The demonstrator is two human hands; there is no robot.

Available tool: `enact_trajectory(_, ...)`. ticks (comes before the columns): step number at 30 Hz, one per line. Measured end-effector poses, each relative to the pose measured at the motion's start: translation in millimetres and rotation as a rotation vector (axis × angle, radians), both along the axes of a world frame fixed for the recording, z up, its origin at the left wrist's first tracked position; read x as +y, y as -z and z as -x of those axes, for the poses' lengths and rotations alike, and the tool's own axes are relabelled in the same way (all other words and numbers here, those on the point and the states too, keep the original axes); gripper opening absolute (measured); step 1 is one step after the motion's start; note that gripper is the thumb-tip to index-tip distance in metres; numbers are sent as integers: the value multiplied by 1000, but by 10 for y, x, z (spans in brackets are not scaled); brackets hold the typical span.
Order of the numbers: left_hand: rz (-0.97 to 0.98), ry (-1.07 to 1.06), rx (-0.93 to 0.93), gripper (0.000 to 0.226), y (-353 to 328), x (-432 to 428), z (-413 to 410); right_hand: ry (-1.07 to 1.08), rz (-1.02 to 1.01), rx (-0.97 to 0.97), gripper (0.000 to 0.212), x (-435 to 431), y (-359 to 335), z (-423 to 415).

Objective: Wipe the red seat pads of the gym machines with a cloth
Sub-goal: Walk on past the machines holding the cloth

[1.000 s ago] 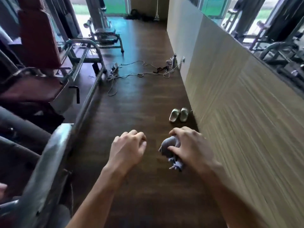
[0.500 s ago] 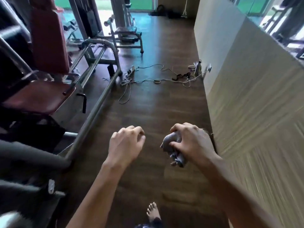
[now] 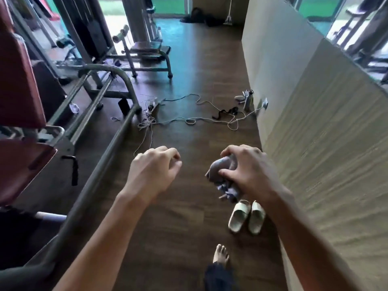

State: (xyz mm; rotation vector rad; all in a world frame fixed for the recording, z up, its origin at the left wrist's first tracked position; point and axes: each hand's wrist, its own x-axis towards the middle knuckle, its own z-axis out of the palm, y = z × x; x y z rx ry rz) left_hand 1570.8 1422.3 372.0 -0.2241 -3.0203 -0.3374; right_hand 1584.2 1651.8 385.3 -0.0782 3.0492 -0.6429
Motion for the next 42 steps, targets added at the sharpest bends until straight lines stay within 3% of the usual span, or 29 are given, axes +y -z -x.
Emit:
enact_trajectory(10, -66, -109, -31, 21, -52, 327, 2188, -130, -55, -26, 38, 383, -130, 2480)
enact_trajectory(27, -75, -228, -47, 22, -176, -507, 6597, -200, 23, 11, 41, -545, -103, 7074)
enact_trajectory(42, -156, -398, -40, 22, -203, -642, 10048, -353, -55, 12, 38, -589, -259, 10953)
